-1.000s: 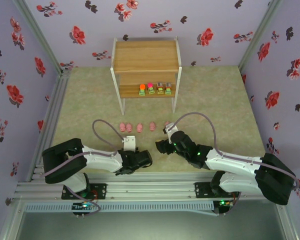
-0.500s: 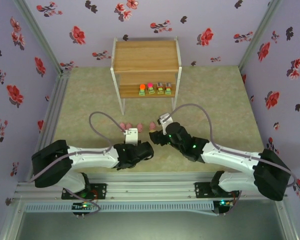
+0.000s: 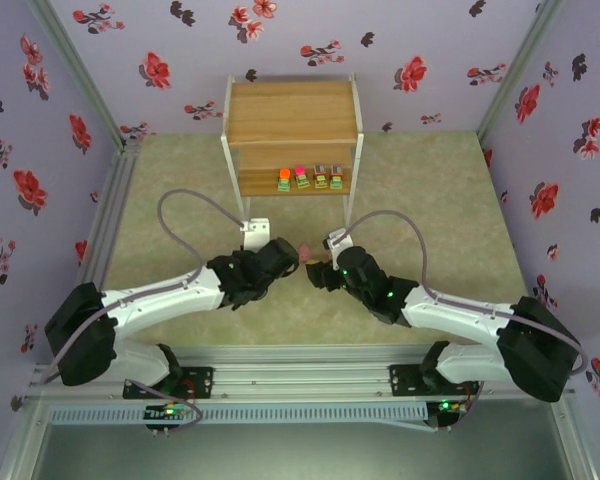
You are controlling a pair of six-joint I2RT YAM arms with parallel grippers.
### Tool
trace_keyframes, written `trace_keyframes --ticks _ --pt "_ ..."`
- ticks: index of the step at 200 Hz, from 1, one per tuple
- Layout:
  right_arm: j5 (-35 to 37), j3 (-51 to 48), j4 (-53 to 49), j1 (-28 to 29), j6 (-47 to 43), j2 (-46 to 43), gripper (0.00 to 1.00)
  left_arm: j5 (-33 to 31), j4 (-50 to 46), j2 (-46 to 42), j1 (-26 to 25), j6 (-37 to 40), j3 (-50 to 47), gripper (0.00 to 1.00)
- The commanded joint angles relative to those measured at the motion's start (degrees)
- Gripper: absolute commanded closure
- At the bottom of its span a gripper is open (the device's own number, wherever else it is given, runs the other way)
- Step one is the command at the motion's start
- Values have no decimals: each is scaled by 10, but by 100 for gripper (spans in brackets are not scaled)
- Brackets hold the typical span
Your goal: Place and organize the plastic toys onto the shelf
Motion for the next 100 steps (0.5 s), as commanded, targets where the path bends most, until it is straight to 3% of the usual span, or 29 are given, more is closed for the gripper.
trace_keyframes --ticks 1,100 --pt "9 -1 11 -5 12 -1 44 9 -14 6 23 65 45 71" --pt "-6 1 17 -16 19 1 43 65 22 102 117 167 186 71"
